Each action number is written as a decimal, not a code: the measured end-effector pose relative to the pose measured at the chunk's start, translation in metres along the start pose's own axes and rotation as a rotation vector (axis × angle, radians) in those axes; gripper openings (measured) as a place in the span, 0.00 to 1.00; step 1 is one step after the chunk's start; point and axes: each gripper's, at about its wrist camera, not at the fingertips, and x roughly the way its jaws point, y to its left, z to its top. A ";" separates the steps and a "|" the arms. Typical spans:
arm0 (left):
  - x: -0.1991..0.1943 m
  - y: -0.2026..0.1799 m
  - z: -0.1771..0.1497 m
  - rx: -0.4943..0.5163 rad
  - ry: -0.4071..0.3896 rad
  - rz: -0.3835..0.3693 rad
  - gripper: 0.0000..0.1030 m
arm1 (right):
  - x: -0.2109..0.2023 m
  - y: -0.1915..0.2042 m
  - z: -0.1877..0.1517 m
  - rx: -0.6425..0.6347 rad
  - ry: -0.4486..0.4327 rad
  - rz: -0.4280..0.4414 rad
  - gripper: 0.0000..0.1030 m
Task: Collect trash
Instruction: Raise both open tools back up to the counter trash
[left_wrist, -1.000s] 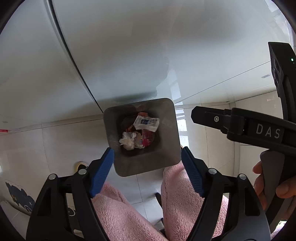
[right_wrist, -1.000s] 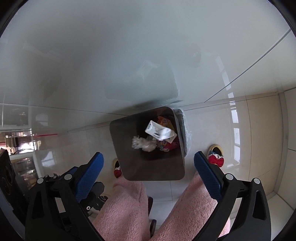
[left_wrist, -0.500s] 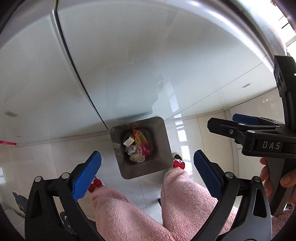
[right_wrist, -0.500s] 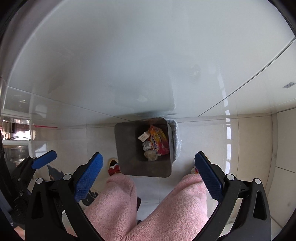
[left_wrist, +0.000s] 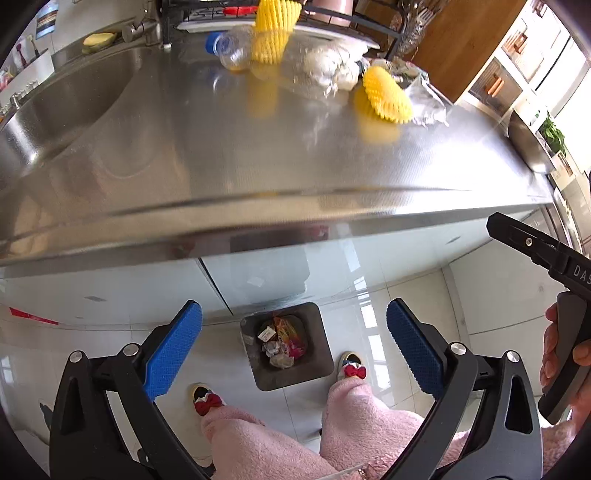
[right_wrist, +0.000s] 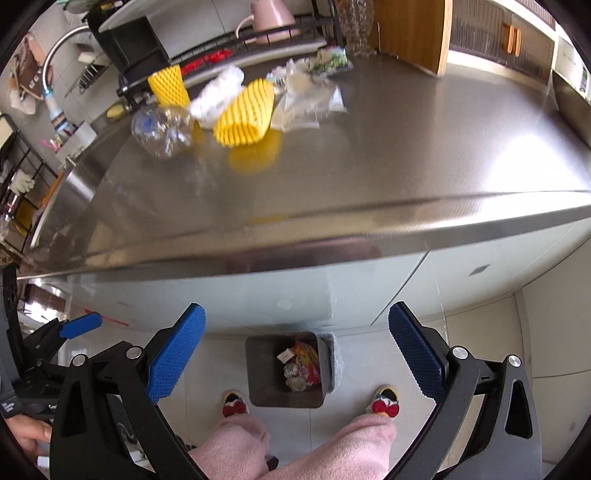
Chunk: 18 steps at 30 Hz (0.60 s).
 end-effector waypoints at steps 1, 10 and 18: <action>-0.007 0.000 0.007 -0.005 -0.012 0.000 0.92 | -0.006 0.000 0.007 0.003 -0.025 0.001 0.97; -0.044 -0.004 0.076 0.019 -0.131 0.076 0.92 | -0.013 0.004 0.058 -0.003 -0.105 -0.005 0.97; -0.040 -0.005 0.134 0.007 -0.184 0.134 0.92 | 0.005 -0.001 0.096 -0.022 -0.117 -0.018 0.90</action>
